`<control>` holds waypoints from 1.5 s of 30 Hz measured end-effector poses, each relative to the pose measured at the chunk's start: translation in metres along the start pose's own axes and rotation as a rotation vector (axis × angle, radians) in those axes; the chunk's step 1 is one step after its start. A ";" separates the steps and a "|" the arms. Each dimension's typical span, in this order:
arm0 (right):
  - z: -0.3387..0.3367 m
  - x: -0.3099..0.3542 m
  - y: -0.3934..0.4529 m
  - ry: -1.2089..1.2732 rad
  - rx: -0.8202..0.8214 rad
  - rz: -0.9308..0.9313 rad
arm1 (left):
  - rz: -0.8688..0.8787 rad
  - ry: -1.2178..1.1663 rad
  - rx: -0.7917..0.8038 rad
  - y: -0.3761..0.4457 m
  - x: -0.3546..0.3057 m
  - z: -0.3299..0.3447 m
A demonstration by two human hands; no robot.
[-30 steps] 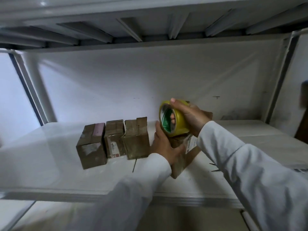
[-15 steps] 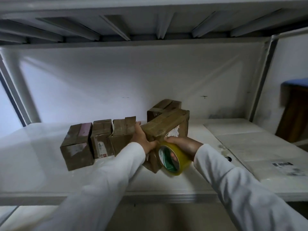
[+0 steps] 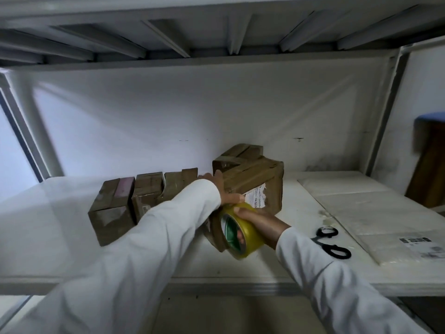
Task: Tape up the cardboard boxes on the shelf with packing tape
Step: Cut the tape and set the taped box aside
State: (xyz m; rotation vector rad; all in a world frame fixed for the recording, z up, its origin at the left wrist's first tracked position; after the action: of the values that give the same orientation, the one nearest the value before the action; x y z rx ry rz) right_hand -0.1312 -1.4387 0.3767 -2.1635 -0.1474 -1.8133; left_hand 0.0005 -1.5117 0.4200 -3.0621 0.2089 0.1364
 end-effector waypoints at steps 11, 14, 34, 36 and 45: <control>-0.043 0.041 -0.018 -0.162 -0.152 -0.138 | -0.198 -0.894 0.263 0.000 0.009 0.067; -0.036 0.026 -0.011 -0.130 -0.195 -0.123 | -0.143 -0.843 0.280 0.002 0.013 0.082; -0.043 0.033 -0.007 -0.175 0.065 0.044 | -0.223 -0.562 0.395 0.017 -0.009 0.078; -0.040 0.024 -0.001 -0.097 0.038 0.077 | -0.176 -0.460 0.344 0.012 -0.012 0.081; -0.043 0.039 -0.020 -0.174 -0.022 0.287 | -0.077 -0.197 0.319 0.016 -0.016 0.087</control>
State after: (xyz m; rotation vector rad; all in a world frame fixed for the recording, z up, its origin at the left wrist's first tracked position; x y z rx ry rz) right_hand -0.1693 -1.4372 0.4246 -2.2234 0.1385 -1.4763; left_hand -0.0244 -1.5186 0.3344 -2.7129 0.0902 0.3600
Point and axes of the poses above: each hand's wrist, its own y-axis towards the middle knuckle, its own z-axis out of the palm, x = y × z, the point moved 1 cm from there along y, towards the middle knuckle
